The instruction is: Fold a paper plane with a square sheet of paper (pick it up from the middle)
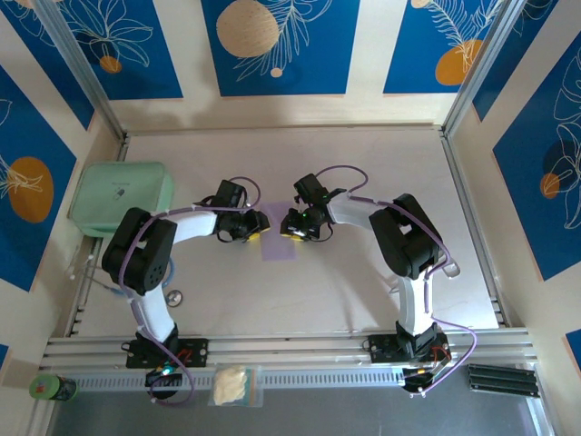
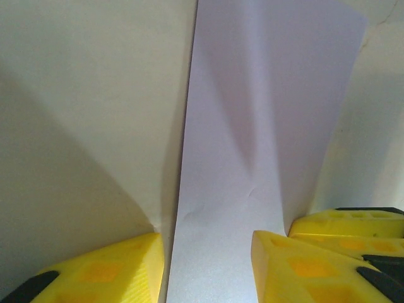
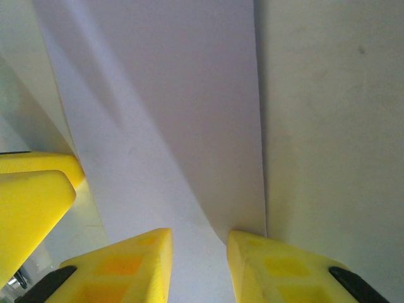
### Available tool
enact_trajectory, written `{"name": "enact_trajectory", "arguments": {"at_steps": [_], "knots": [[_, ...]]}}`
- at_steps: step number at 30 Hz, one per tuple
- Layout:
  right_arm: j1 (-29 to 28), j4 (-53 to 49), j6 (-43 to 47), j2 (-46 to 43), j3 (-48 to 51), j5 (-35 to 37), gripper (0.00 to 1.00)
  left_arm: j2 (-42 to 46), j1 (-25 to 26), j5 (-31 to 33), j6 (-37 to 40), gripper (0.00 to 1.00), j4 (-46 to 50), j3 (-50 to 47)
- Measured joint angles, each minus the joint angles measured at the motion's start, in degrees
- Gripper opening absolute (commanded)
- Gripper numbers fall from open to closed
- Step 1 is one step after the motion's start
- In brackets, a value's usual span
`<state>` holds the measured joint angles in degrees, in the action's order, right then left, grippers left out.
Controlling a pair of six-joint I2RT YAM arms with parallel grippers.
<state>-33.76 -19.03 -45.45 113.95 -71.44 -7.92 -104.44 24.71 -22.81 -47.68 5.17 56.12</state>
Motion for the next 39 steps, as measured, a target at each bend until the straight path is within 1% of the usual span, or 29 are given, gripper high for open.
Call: {"name": "enact_trajectory", "arguments": {"at_steps": [6, 19, 24, 28, 34, 39], "knots": [[0.24, 0.04, -0.02, 0.17, 0.0, -0.57, 0.32, -0.11, -0.09, -1.2, 0.37, 0.41, 0.0, 0.11], [0.46, 0.24, 0.0, 0.39, -0.02, -1.38, 0.32, -0.74, -0.04, -1.92, 5.62, 0.42, 3.1, 1.77], [0.52, 0.26, -0.02, 0.39, -0.02, -1.51, 0.32, -0.74, 0.09, -3.85, 6.05, 0.42, 3.96, 1.79], [0.52, 0.26, -0.02, 0.42, -0.02, -1.53, 0.32, -0.72, 0.17, -6.23, 5.79, 0.42, 3.8, 1.31], [0.76, 0.28, -0.02, 0.5, -0.02, -1.9, 0.32, 0.74, 0.2, -9.86, 4.02, 0.41, 1.14, -2.38], [0.85, 0.35, -0.04, 0.59, -0.02, -2.19, 0.32, 2.78, 0.28, -10.78, 2.51, 0.38, 1.03, -5.11]]}}
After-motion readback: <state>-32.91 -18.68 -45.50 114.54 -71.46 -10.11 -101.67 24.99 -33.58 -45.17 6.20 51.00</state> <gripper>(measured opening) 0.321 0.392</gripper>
